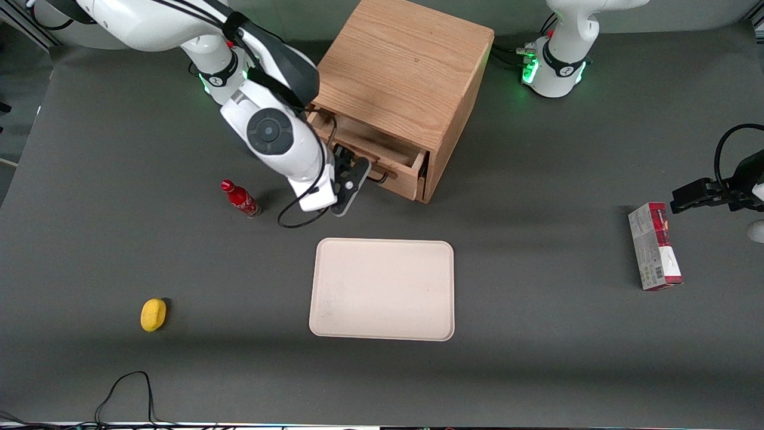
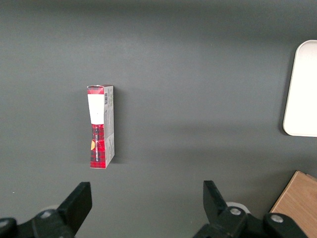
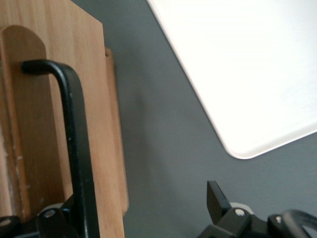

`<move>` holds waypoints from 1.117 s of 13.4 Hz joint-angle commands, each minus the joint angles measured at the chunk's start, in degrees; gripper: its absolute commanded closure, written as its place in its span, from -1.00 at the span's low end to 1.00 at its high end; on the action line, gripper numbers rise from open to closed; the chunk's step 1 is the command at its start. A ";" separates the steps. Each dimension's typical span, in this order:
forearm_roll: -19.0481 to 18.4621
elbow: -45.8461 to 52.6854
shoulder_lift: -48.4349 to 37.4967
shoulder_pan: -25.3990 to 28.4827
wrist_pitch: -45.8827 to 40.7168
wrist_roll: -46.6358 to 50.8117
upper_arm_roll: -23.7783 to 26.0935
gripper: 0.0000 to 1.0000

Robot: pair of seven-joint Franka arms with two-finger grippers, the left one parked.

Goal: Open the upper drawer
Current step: 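Pull the upper drawer handle outward with the right gripper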

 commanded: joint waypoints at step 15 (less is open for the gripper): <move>-5.16 17.45 7.51 0.17 -3.26 -6.81 -7.63 -1.00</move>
